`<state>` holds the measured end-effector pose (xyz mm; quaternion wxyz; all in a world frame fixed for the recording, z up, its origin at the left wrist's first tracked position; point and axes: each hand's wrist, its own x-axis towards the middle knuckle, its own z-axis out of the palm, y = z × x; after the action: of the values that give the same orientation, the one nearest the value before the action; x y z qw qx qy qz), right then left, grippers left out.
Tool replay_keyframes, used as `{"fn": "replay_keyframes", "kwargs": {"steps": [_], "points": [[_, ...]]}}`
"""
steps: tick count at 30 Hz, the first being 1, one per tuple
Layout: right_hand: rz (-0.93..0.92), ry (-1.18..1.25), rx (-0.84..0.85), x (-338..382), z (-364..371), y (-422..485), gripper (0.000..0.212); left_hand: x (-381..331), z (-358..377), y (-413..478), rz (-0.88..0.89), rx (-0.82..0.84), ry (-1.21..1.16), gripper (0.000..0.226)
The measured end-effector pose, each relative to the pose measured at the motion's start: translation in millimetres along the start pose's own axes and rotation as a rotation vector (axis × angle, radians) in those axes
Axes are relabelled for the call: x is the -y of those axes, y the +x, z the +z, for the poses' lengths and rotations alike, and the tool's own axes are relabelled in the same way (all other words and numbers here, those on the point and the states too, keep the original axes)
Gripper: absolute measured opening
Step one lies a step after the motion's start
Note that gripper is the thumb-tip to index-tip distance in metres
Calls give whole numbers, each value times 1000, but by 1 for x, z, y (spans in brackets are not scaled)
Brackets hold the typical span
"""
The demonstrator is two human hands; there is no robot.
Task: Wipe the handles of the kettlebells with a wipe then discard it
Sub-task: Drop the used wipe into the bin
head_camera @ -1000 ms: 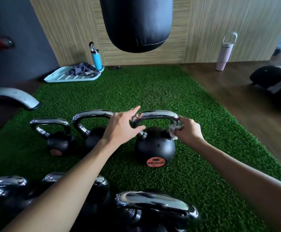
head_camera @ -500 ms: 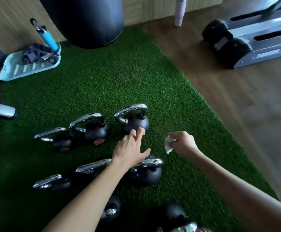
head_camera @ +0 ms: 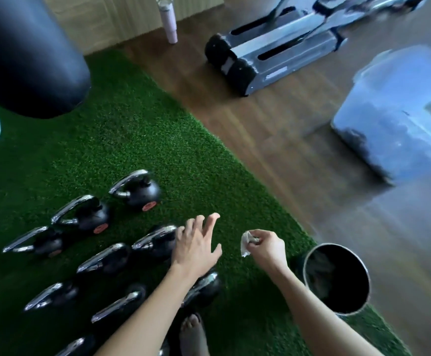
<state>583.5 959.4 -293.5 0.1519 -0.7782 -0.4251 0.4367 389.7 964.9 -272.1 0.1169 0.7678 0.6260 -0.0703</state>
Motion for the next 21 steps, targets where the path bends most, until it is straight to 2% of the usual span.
{"fn": "replay_keyframes", "kwargs": {"steps": [6,11,17,21], "points": [[118,94,-106,-102,-103,-24,16,-136,19,-22,36,63,-3,76],[231,197,-199,-199,-162,-36,15,-243,56,-33,58,140,-32,75],[347,274,-295,-288,-183,-1,14,-334,126,-20,158,209,29,72],[351,242,-201,-334,-174,37,19,-371,184,-1,193,241,70,74]]}}
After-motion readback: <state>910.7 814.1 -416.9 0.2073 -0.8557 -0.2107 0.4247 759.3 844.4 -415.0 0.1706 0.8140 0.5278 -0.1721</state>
